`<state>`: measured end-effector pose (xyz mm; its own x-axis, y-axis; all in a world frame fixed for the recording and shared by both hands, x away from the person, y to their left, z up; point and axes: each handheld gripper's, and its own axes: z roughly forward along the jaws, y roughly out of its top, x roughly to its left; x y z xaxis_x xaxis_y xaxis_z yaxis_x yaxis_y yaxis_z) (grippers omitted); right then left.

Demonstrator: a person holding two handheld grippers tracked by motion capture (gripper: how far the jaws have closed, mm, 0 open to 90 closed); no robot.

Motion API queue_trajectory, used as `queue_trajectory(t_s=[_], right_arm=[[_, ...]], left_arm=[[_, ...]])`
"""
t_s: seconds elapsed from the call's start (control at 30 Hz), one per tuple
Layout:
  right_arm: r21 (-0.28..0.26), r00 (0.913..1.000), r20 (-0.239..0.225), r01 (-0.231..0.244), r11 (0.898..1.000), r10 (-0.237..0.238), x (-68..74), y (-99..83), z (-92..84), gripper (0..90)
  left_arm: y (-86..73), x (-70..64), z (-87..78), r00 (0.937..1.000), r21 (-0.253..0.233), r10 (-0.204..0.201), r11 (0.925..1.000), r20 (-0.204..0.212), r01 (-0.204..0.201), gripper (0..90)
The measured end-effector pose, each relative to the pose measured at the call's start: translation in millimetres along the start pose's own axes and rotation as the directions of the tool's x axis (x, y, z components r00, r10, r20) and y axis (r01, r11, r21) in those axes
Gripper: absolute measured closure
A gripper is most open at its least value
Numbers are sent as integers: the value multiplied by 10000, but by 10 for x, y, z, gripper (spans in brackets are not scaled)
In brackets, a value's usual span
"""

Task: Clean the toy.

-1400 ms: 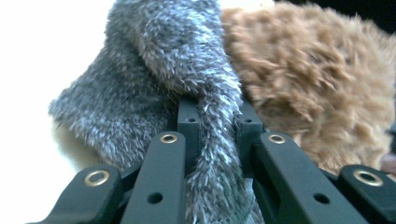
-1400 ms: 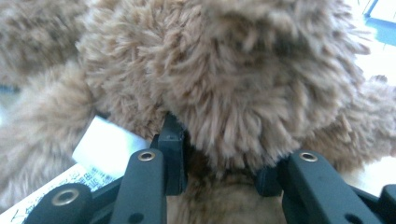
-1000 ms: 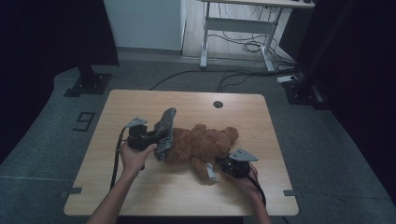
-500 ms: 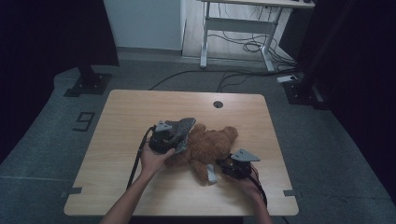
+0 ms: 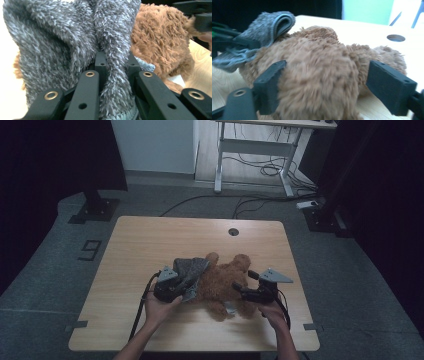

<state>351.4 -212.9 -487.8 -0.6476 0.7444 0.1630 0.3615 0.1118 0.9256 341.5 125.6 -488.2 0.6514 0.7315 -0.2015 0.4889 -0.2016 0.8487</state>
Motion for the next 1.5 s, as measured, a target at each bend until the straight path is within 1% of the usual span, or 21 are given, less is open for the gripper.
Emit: queue_trajectory(t_s=[0.07,0.17,0.2,0.23,0.3,0.33,0.4,0.5,0.57,0.63,0.73,0.77,0.83,0.87,0.93,1.0,1.03,1.1,1.2,1.3,1.5], right_arm=[[292,9998,-107,-181,9994,184,-29,10,80,142],[1140,9987,-274,-384,9927,418,-42,-64,216,137],[1383,9977,-395,-499,9891,558,-47,-114,253,160],[1443,9970,-489,-521,9882,597,-52,-144,265,191],[1280,9933,-783,-745,9890,850,-67,-210,252,313],[1238,9930,-842,-722,9897,829,-68,-221,245,345],[1158,9955,-781,-449,9923,541,-30,-243,223,418],[1046,9980,-631,110,9945,-44,33,-272,185,458],[878,9987,-452,274,9958,-235,63,-306,163,468],[771,9988,-323,385,9963,-361,87,-330,153,472],[724,9977,-76,671,9951,-667,139,-341,140,476],[704,9969,11,780,9945,-783,155,-345,134,476],[589,9954,128,939,9938,-948,176,-362,129,476],[582,9952,142,958,9937,-967,182,-369,121,476],[465,9948,208,991,9940,-1002,200,-390,114,475],[440,9930,238,1150,9924,-1161,219,-405,102,475],[432,9914,279,1264,9910,-1277,229,-408,97,475],[493,9879,394,1483,9877,-1502,250,-415,91,477],[522,9871,488,1496,9874,-1522,256,-443,102,481],[551,9864,513,1536,9866,-1564,265,-440,106,483],[585,9885,547,1377,9887,-1409,262,-437,110,484]], left_arm=[[-16,-4,-11,10000,-38,-44,10000,69,44,779],[-36,-5,-16,9998,-82,-101,9999,176,102,778],[-40,-4,-16,9997,-89,-129,9999,225,131,778],[-44,-6,-16,9995,-87,-137,9999,285,139,778],[-43,-12,-20,9995,-87,-109,9999,290,111,776],[-37,-15,-26,9994,-96,-160,9998,320,163,775],[-9,-26,-47,9995,-92,-181,9998,275,184,769],[108,-71,-87,9999,-62,132,9999,-8,-132,767],[224,-123,-84,9993,-55,366,9993,-112,-366,768],[367,-206,-46,9985,-96,536,9985,-61,-537,767],[590,-408,93,9967,-188,789,9967,169,-785,767],[658,-487,164,9955,-171,921,9956,233,-917,766],[773,-654,335,9939,-78,980,9952,505,-977,765],[816,-736,430,9925,62,1057,9943,621,-1063,765],[864,-887,634,9903,480,1219,9910,673,-1253,761],[867,-978,832,9896,973,1271,9863,677,-1333,759],[844,-1007,936,9905,1216,1245,9839,591,-1310,758],[792,-999,1036,9915,1439,1150,9820,605,-1227,758],[750,-952,1034,9933,1343,951,9856,656,-1032,761],[730,-897,959,9936,1276,942,9866,627,-1016,763],[662,-726,776,9958,1198,901,9886,149,-912,762]])
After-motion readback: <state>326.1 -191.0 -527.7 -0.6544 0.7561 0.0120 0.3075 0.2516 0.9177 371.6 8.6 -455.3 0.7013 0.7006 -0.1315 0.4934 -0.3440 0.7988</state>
